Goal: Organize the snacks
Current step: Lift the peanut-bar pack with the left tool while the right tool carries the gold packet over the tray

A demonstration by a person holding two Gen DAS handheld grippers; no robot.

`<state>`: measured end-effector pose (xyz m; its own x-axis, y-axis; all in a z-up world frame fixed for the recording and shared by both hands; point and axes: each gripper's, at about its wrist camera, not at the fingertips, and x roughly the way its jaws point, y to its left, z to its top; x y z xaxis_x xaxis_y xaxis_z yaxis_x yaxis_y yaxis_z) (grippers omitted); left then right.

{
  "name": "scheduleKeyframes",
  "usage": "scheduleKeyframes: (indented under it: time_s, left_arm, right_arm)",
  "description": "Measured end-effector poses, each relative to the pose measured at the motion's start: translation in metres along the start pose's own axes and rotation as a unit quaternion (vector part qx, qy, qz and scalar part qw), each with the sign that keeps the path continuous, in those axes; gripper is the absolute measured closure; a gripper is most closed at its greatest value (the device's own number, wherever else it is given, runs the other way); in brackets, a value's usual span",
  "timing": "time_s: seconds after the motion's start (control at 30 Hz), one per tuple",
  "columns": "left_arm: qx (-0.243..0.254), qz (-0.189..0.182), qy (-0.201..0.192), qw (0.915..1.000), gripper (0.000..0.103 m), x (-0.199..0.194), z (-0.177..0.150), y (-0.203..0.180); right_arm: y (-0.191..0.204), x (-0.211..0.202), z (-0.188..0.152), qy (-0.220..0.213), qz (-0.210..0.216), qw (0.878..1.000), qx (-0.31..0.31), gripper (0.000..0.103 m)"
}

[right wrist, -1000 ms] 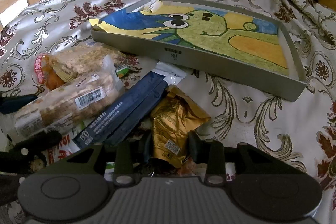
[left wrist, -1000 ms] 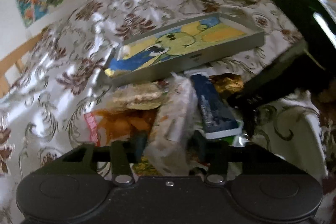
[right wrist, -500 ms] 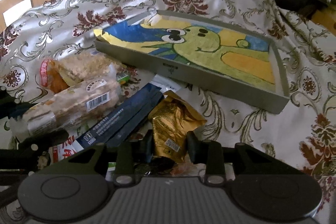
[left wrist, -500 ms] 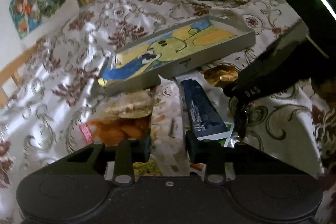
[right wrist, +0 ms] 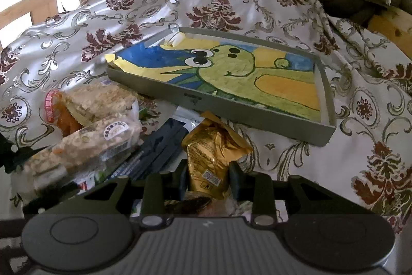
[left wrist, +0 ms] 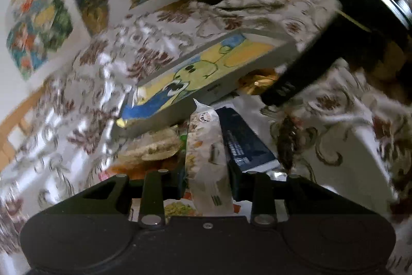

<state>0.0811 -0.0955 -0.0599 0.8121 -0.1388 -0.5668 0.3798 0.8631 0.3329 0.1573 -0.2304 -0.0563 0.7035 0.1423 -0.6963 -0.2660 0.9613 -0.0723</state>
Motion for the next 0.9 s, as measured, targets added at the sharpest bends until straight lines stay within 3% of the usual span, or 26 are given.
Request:
scheduleKeyframes:
  time_s: [0.17,0.43,0.53,0.6,0.9]
  left_arm:
    - [-0.077,-0.009,-0.024,0.9967,0.069,-0.005,0.009,0.024]
    - [-0.139,-0.021,-0.054,0.9886,0.069,-0.003,0.029,0.047]
    - [-0.148,-0.011,-0.058,0.9873,0.069,0.012,0.045,0.06]
    - [-0.166,-0.006,-0.06,0.9844,0.069,0.026,0.058,0.069]
    - [-0.251,-0.006,-0.027,0.9677,0.069,0.092,0.08,0.091]
  right_arm:
    - [0.002,-0.003,0.003,-0.017,0.002,1.0,-0.005,0.067]
    - [0.001,-0.011,0.016,-0.065,-0.003,0.998,-0.009,0.067]
    - [-0.002,-0.011,0.028,-0.1,-0.009,0.995,-0.013,0.071]
    - [-0.007,-0.01,0.033,-0.114,-0.013,0.993,-0.005,0.079]
    - [-0.033,0.022,0.037,-0.089,0.001,0.995,0.047,0.084]
